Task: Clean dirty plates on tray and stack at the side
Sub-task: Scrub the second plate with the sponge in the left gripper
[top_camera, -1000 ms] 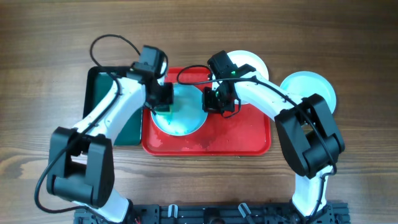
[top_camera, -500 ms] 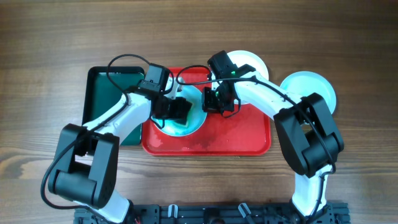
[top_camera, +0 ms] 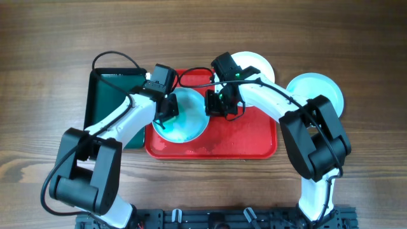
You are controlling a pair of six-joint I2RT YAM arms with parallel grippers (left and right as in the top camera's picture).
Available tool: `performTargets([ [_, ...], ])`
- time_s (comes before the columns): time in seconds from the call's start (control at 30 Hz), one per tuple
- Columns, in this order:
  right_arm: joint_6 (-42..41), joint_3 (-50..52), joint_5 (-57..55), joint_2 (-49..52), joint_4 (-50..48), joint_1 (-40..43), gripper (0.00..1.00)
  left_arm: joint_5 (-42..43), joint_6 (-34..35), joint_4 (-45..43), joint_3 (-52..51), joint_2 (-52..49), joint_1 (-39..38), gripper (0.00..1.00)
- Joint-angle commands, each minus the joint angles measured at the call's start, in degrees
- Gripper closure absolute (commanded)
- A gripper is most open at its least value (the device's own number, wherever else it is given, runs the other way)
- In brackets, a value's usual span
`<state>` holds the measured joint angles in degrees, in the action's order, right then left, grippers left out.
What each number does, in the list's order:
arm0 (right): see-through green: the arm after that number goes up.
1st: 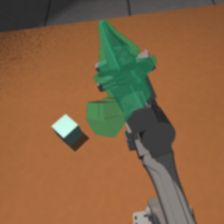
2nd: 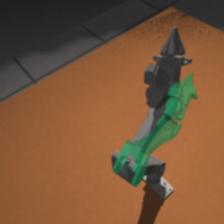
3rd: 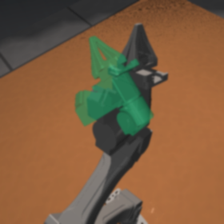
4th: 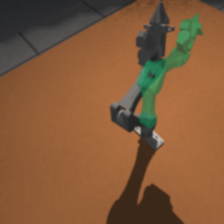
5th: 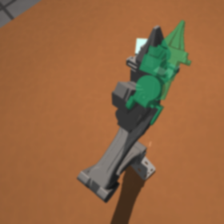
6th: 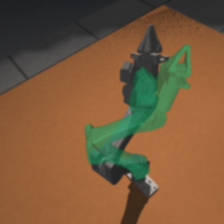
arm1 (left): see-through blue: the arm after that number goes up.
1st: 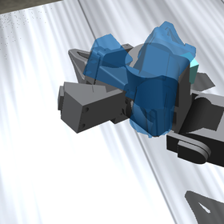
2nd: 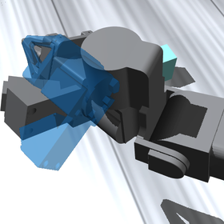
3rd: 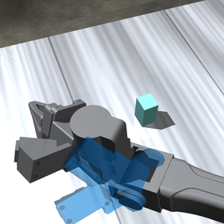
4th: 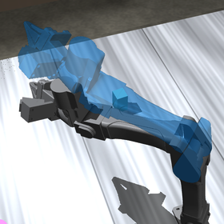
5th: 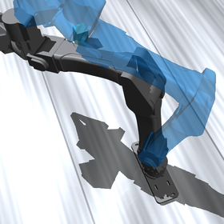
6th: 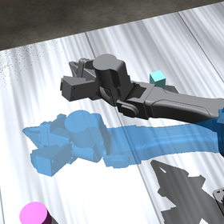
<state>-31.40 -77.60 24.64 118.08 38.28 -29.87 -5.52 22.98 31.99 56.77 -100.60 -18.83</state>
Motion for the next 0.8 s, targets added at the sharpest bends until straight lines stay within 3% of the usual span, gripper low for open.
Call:
performTargets([
  [0.0, 0.4, -0.4, 1.0, 0.8, -0.2, 0.4, 0.96, 20.8, -9.2, 3.4, -1.7, -1.0, -0.4, 0.96],
  [0.1, 0.3, -0.5, 1.0, 0.8, -0.3, 0.4, 0.96, 33.4, -14.5, 1.6, -1.6, -0.2, -0.4, 0.96],
  [0.2, 0.3, -0.5, 1.0, 0.8, -0.2, 0.4, 0.96, 31.3, -14.4, -2.9, -1.6, -0.2, -0.3, 0.96],
  [0.3, 0.3, -0.5, 1.0, 0.8, -0.3, 0.4, 0.96, 16.9, -9.7, -9.0, -1.6, -0.3, -0.3, 0.96],
  [0.43, 0.3, -0.5, 1.0, 0.8, -0.2, 0.4, 0.96, -4.6, -2.6, -10.5, -1.6, -0.3, -0.3, 0.96],
  [0.5, 0.3, -0.5, 1.0, 0.8, -0.2, 0.4, 0.96, -8.6, 1.0, -8.5, -1.6, -0.2, -0.3, 0.96],
  [0.57, 0.3, -0.5, 1.0, 0.8, -0.2, 0.4, 0.96, -6.8, 2.5, -6.1, -1.6, -0.2, -0.3, 0.96],
  [0.7, 0.3, -0.5, 1.0, 0.8, -0.2, 0.4, 0.96, 6.9, 2.7, 1.8, -1.6, -0.2, -0.3, 0.96],
  [0.73, 0.3, -0.5, 1.0, 0.8, -0.3, 0.4, 0.96, 11.3, 1.1, 2.4, -1.6, -0.2, -0.3, 0.96],
  [0.77, 0.3, -0.5, 1.0, 0.8, -0.3, 0.4, 0.96, 22.6, -4.9, 2.5, -1.6, -0.2, -0.3, 0.96],
])
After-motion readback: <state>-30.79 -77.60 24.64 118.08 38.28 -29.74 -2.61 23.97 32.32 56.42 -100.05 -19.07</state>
